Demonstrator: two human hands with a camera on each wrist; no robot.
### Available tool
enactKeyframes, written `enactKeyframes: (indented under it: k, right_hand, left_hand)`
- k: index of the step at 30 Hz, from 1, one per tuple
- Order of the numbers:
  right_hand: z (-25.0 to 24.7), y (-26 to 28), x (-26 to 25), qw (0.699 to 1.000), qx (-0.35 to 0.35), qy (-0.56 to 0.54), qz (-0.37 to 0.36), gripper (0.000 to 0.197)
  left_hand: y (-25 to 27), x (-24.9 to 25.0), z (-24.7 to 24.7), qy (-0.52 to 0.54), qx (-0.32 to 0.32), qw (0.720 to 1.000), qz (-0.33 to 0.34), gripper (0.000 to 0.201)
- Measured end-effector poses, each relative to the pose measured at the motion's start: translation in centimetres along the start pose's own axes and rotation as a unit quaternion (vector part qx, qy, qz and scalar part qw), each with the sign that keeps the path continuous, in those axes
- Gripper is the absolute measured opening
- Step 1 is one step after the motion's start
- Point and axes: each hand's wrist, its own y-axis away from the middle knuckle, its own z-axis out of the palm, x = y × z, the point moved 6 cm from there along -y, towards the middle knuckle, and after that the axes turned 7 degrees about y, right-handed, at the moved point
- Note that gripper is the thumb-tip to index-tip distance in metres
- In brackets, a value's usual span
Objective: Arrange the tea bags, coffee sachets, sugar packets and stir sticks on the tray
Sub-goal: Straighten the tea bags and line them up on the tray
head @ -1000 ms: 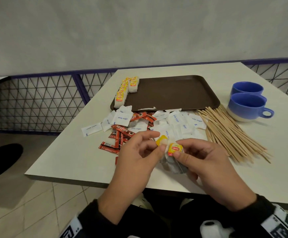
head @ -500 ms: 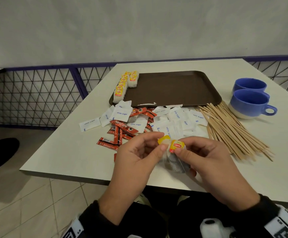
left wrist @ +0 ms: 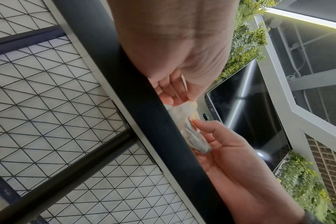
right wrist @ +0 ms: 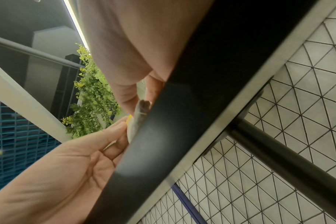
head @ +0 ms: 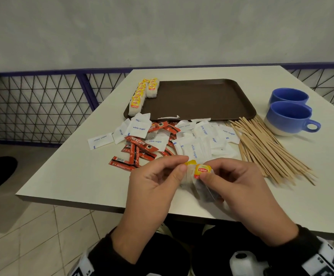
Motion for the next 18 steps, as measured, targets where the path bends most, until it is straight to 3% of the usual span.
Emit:
enactKeyframes:
  k: [10, 18]
  right_hand:
    - [0.15, 0.01, -0.05, 0.999, 0.003, 0.046, -0.005, 0.010]
    - [0.33, 0.00, 0.10, 0.999, -0.007, 0.049, 0.002, 0.011]
  left_hand:
    - [0.65, 0.29, 0.37, -0.061, 0.025, 0.997, 0.043, 0.020]
    - [0.50, 0.42, 0.38, -0.137, 0.002, 0.987, 0.082, 0.028]
